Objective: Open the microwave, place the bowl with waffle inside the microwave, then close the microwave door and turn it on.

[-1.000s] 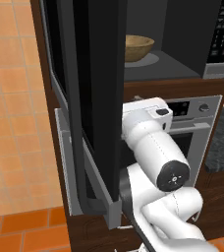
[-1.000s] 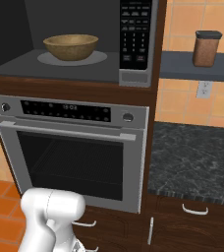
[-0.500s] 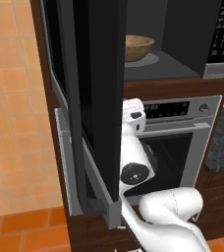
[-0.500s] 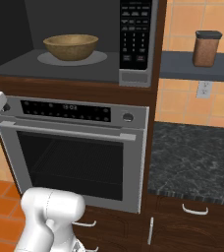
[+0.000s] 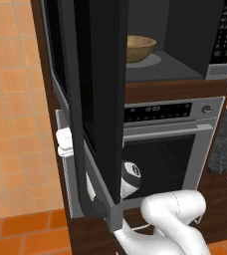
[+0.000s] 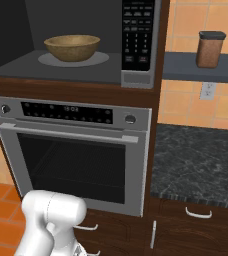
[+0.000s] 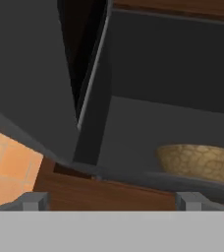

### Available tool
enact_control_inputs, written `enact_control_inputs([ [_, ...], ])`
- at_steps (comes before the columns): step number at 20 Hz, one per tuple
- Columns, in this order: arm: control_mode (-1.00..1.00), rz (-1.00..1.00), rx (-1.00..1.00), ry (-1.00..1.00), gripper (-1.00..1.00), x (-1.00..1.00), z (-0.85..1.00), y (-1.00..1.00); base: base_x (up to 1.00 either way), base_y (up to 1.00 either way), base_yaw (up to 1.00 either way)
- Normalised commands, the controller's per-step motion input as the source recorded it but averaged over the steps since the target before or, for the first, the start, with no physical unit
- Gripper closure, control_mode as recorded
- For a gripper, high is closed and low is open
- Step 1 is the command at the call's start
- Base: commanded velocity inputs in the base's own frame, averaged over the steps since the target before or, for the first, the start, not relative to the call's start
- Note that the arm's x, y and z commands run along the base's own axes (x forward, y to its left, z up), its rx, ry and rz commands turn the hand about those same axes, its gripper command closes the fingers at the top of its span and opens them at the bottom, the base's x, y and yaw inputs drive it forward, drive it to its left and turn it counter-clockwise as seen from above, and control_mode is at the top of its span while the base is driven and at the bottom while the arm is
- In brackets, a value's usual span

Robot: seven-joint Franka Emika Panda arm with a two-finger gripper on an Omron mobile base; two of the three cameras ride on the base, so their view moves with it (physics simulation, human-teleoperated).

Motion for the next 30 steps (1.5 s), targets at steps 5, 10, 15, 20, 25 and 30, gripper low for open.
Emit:
enact_control_inputs([
  [5, -1.00, -0.02, 0.00, -0.04, -1.00, -0.25, -0.10, 0.64, 0.00, 0.00, 0.00],
  [10, -1.00, -0.08, -0.01, -0.03, -1.00, -0.30, -0.12, 0.83, 0.00, 0.00, 0.00],
  [15, -1.00, -0.10, -0.04, -0.02, -1.00, -0.33, -0.19, 0.87, 0.00, 0.00, 0.00],
  [20, -1.00, -0.17, -0.01, -0.03, -1.00, -0.49, 0.00, 0.59, 0.00, 0.00, 0.00],
  [25, -1.00, -0.21, -0.03, -0.04, -1.00, -0.49, 0.00, 0.47, 0.00, 0.00, 0.00],
  [30, -1.00, -0.31, -0.02, -0.08, -1.00, -0.48, 0.06, 0.17, 0.00, 0.00, 0.00],
])
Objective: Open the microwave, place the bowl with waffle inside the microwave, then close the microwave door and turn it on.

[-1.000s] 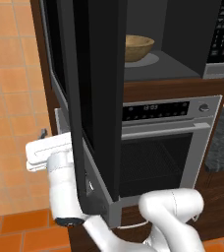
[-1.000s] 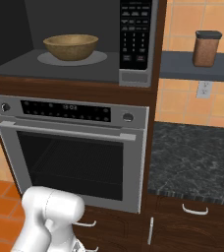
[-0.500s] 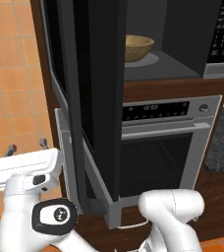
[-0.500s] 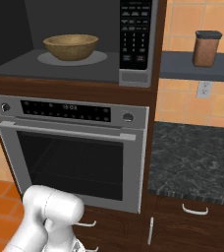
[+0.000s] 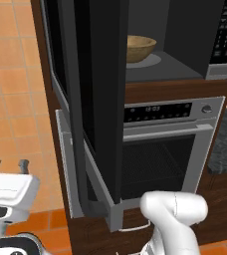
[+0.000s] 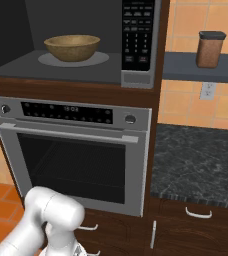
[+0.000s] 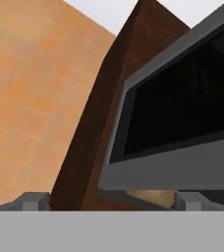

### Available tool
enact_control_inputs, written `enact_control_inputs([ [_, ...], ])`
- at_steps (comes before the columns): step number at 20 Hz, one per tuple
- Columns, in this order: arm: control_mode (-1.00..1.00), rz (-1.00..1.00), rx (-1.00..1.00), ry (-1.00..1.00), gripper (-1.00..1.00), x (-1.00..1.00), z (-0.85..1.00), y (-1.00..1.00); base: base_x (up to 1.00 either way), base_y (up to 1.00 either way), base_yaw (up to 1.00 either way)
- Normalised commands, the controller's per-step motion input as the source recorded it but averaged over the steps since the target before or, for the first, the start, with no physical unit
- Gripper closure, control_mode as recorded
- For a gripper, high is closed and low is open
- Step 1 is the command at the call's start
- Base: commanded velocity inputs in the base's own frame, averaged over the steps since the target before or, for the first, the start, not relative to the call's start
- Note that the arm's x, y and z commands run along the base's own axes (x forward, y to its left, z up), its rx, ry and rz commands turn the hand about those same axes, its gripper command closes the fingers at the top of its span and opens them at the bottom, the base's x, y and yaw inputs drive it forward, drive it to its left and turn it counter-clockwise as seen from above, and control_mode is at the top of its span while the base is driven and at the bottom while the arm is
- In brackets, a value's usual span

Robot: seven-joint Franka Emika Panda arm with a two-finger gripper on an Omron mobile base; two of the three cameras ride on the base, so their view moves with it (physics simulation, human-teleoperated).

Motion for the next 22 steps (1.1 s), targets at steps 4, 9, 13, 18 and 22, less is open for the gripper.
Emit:
enact_control_inputs([
  [4, -1.00, -0.43, -0.01, -0.08, -1.00, -0.27, 0.09, 0.00, 0.00, 0.00, 0.00],
  [9, -1.00, -0.41, 0.00, -0.04, -1.00, -0.04, 0.15, -0.25, 0.00, 0.00, 0.00],
  [13, -1.00, -0.28, 0.00, -0.04, -1.00, 0.00, 0.19, -0.62, 0.00, 0.00, 0.00],
  [18, -1.00, -0.23, 0.00, -0.02, -1.00, 0.00, 0.15, -0.64, 0.00, 0.00, 0.00],
  [22, -1.00, -0.15, 0.00, 0.00, -1.00, 0.00, 0.23, -0.69, 0.00, 0.00, 0.00],
])
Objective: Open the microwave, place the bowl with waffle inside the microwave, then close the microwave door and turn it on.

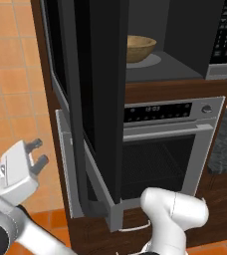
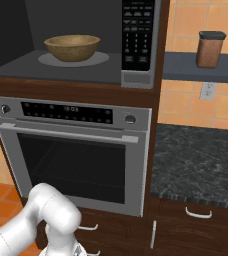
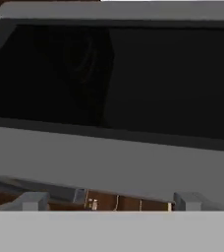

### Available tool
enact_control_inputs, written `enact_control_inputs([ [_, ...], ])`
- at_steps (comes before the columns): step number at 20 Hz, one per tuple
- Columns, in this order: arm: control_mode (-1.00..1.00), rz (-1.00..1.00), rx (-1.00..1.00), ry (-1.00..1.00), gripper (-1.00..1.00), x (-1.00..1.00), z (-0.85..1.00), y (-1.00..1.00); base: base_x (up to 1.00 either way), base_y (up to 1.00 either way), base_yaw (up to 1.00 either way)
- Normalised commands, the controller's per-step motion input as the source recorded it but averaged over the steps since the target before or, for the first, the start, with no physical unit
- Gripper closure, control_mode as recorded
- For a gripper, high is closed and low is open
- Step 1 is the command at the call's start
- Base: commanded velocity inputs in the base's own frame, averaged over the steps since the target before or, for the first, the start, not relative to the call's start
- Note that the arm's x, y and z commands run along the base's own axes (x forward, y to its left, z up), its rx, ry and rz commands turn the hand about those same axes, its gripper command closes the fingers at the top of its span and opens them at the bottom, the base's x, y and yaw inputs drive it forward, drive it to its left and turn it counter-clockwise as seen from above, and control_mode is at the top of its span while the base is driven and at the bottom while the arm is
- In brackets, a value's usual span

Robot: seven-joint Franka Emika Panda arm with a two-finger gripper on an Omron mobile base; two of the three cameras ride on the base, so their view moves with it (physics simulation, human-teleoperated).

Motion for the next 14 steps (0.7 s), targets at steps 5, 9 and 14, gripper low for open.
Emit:
enact_control_inputs([
  [5, -1.00, -0.10, 0.00, 0.00, -1.00, -0.01, 0.22, -0.71, 0.00, 0.00, 0.00],
  [9, -1.00, -0.04, 0.00, 0.00, -1.00, -0.05, 0.19, -0.78, 0.00, 0.00, 0.00],
  [14, -1.00, 0.00, 0.00, 0.00, -1.00, -0.09, 0.18, -0.79, 0.00, 0.00, 0.00],
])
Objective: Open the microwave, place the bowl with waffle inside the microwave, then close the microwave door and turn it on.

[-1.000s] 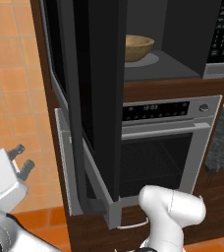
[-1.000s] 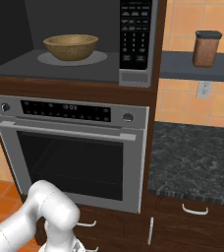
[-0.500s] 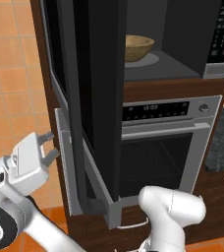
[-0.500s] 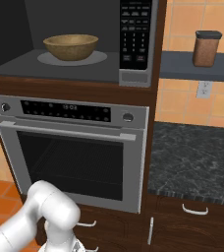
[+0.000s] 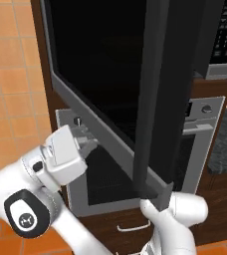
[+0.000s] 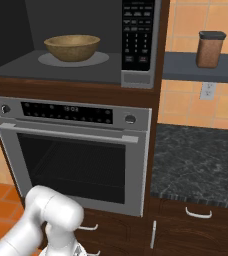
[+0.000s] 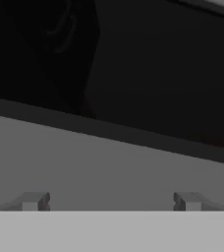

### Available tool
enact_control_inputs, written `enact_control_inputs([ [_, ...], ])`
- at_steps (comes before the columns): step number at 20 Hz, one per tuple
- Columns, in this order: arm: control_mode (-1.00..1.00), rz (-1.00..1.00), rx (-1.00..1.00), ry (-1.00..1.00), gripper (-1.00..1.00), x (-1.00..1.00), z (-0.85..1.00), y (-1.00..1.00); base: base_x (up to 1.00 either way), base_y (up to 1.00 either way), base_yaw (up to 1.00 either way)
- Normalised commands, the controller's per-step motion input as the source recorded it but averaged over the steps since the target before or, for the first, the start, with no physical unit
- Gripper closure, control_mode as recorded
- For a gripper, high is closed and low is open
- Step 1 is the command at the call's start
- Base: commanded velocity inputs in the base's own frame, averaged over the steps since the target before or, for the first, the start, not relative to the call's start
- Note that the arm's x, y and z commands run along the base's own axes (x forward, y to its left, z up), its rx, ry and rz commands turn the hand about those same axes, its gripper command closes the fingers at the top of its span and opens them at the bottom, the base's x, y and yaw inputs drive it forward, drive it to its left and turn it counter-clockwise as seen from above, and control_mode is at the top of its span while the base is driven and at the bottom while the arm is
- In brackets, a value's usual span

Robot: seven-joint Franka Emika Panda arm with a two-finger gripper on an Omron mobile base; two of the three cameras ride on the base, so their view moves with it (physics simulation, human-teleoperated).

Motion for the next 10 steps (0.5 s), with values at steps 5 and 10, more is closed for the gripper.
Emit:
enact_control_inputs([
  [5, -1.00, 0.00, 0.01, 0.00, -1.00, -0.02, 0.19, -0.74, 0.00, 0.00, 0.00],
  [10, -1.00, 0.09, 0.06, 0.00, -1.00, 0.00, 0.06, -0.66, 0.00, 0.00, 0.00],
])
